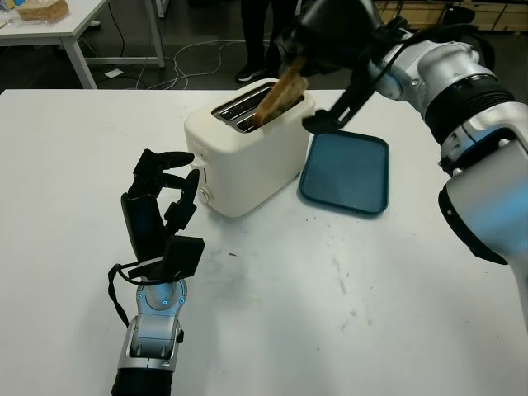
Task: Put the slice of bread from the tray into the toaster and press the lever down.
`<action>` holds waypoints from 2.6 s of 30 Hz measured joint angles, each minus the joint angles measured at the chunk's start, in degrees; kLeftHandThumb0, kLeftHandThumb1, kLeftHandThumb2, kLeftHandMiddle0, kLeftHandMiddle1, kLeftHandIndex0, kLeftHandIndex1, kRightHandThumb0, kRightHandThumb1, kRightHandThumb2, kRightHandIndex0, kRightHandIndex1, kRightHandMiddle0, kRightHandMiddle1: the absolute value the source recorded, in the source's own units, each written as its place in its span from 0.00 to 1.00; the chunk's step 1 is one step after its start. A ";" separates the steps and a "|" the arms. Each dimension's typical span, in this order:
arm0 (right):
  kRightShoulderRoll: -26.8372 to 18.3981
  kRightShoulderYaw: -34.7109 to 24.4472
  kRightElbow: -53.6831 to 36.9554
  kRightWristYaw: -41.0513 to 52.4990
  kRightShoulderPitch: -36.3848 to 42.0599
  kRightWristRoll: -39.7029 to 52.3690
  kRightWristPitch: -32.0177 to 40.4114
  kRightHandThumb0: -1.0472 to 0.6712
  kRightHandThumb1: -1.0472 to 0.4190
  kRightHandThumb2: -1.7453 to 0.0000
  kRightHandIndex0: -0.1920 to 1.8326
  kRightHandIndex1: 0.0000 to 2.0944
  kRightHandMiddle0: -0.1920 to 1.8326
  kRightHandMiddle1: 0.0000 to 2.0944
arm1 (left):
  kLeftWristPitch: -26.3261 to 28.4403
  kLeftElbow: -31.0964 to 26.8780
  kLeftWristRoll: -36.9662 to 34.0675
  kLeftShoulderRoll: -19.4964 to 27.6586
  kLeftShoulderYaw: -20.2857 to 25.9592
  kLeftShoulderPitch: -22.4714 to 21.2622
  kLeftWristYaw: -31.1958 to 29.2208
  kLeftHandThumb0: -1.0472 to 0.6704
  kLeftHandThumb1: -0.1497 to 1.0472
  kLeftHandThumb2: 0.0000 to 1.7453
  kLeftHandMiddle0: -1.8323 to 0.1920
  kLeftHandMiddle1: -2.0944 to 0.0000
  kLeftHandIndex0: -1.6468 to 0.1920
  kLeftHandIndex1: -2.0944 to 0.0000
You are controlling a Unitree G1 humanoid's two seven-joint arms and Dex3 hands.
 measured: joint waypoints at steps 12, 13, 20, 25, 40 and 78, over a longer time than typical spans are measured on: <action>0.81 -9.47 -1.32 9.52 0.41 8.80 -4.23 0.38 0.09 0.94 0.51 0.69 0.47 0.47 | -0.05 0.01 -0.02 -0.02 0.00 0.00 0.02 0.37 0.89 0.15 0.64 0.27 0.62 0.45; 0.85 -10.10 -1.39 10.41 0.41 9.64 -4.53 0.39 0.09 0.95 0.51 0.67 0.48 0.45 | -0.14 0.01 -0.02 -0.02 0.00 0.00 0.03 0.37 0.89 0.15 0.64 0.27 0.62 0.45; 1.02 -10.95 -1.62 12.08 0.45 10.09 -4.79 0.37 0.09 0.94 0.52 0.63 0.54 0.37 | -0.21 0.01 0.00 -0.02 -0.03 0.01 0.09 0.37 0.89 0.15 0.64 0.28 0.62 0.46; 1.76 -10.77 -1.61 12.12 1.82 10.05 -4.78 0.35 0.09 0.93 0.52 0.70 0.50 0.52 | -0.24 0.01 0.03 -0.02 -0.06 0.01 0.09 0.37 0.89 0.16 0.64 0.28 0.62 0.45; 3.40 -15.38 -1.03 20.66 6.46 14.62 0.39 0.37 0.09 0.93 0.51 0.67 0.50 0.49 | -0.25 0.01 0.41 -0.05 -0.19 0.05 0.63 0.37 0.89 0.15 0.64 0.28 0.62 0.45; 0.81 3.07 -2.55 14.34 0.33 -3.41 6.79 0.18 0.25 1.00 0.09 0.20 0.28 0.00 | -0.31 0.11 0.47 -0.16 -0.26 0.13 0.61 0.37 0.89 0.16 0.64 0.28 0.62 0.45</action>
